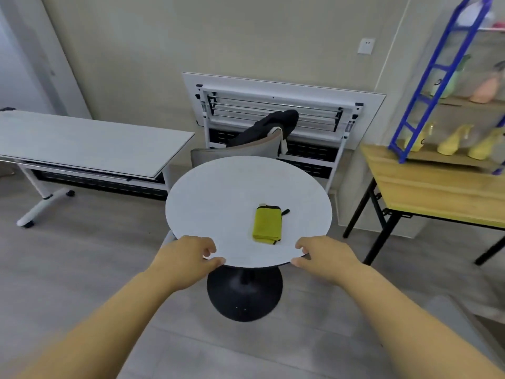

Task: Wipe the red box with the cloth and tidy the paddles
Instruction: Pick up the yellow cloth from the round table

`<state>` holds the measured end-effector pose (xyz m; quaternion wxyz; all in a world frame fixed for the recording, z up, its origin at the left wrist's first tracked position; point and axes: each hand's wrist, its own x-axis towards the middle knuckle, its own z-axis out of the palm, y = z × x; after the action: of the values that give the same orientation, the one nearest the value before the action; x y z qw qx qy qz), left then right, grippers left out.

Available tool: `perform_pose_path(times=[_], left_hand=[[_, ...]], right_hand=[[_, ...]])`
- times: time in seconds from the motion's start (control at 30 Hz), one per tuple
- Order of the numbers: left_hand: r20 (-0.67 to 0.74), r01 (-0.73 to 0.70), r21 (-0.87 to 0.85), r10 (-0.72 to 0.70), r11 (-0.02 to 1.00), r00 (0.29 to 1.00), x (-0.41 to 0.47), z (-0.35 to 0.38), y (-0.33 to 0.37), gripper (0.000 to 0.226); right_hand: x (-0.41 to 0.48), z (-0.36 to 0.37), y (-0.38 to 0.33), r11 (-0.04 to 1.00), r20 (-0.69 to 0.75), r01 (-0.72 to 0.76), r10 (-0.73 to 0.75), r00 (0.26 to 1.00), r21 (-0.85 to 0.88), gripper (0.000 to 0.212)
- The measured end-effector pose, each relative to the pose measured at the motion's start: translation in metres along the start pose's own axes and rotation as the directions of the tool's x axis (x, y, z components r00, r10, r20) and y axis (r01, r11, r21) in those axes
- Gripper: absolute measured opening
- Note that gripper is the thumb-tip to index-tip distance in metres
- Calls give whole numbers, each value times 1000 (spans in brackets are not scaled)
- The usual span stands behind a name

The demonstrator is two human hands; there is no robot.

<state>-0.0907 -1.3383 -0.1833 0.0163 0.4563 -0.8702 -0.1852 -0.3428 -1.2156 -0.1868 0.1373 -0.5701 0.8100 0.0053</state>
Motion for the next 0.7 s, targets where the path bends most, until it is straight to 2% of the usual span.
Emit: perform_pose_path(times=[0.23,0.43,0.6,0.7], left_hand=[[137,48,-169,-25,985,990,105,45,14,37],[278,109,-241,-39,964,960,174,95,20,43],[361,115,-221,-28,968,932,238,130,17,60],[421,170,-215,-66,962,905,275,148,12,52]], right_hand=[[71,9,46,982,36,-168,165,986,92,44],[111,30,62,943,67,-297,290,955,149,35],[147,47,64,911,117,-384,369,922,151,36],[166,52,61,880,160,-436,410,898,187,35]])
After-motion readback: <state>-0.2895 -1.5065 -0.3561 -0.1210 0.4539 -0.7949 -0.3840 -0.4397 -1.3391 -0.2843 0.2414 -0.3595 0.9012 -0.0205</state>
